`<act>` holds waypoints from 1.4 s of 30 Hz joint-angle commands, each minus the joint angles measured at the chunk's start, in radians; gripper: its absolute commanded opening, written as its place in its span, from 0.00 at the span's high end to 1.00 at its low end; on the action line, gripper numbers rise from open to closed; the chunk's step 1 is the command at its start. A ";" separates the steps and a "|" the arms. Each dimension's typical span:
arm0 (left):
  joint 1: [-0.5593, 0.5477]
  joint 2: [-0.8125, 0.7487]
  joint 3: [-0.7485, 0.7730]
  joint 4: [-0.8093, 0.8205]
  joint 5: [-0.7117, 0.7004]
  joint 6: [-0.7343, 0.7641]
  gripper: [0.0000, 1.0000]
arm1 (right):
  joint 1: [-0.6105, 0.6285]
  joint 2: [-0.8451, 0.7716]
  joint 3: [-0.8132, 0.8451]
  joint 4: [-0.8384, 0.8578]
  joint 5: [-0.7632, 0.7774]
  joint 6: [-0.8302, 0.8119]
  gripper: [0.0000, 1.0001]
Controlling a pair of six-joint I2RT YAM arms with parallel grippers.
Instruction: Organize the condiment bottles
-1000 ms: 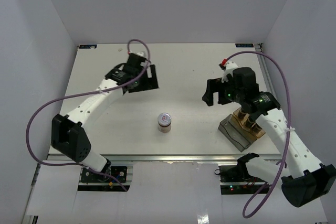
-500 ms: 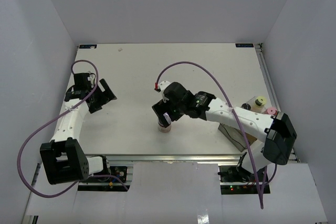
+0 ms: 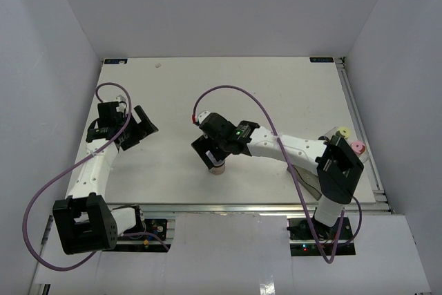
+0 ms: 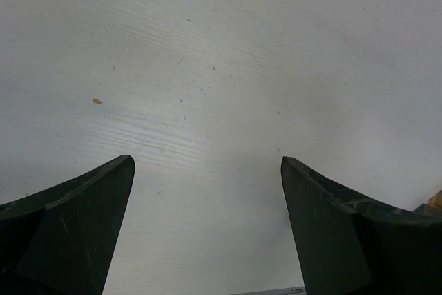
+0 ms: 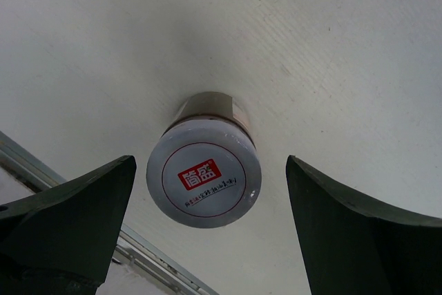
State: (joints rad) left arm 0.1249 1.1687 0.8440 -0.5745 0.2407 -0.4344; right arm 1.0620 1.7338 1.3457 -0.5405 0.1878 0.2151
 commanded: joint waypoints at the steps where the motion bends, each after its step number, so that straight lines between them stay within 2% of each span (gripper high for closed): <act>1: -0.001 -0.037 -0.005 0.025 0.013 0.009 0.02 | 0.010 0.024 0.023 0.030 0.018 0.014 0.02; 3: -0.001 -0.040 -0.010 0.029 0.009 0.009 0.02 | 0.013 0.027 0.012 0.033 0.017 0.017 0.01; 4: -0.001 -0.040 -0.012 0.030 0.009 0.009 0.02 | 0.013 0.027 0.009 0.034 0.015 0.018 0.05; 12: -0.001 -0.043 -0.016 0.031 0.008 0.011 0.02 | 0.027 0.021 -0.024 0.017 0.020 0.051 0.18; 17: -0.001 -0.044 -0.016 0.030 0.015 0.011 0.02 | 0.029 0.021 -0.028 -0.012 0.037 0.068 0.40; 19: -0.001 -0.046 -0.014 0.028 0.019 0.011 0.02 | 0.029 0.021 -0.025 -0.026 0.050 0.077 0.53; 21: -0.001 -0.051 -0.014 0.026 0.019 0.011 0.02 | 0.029 0.018 -0.022 -0.048 0.073 0.087 0.81; 22: -0.001 -0.053 -0.014 0.025 0.019 0.011 0.02 | 0.029 0.015 -0.020 -0.062 0.087 0.092 0.91; 28: -0.001 -0.060 -0.014 0.025 0.043 0.011 0.02 | -0.035 -0.084 0.001 -0.255 0.295 0.194 0.92; 32: -0.001 -0.050 -0.010 0.034 0.058 0.013 0.02 | -0.119 -0.247 -0.004 -0.382 0.431 0.344 0.92; 39: -0.001 -0.041 -0.001 0.042 0.085 0.008 0.02 | -0.271 -0.455 -0.045 -0.595 0.548 0.608 0.92; 42: -0.001 -0.041 -0.007 0.041 0.089 0.007 0.02 | -0.326 -0.520 -0.047 -0.629 0.550 0.673 0.92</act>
State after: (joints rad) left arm 0.1249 1.1431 0.8383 -0.5513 0.3008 -0.4339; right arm 0.7838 1.2836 1.2996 -1.0512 0.6430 0.7020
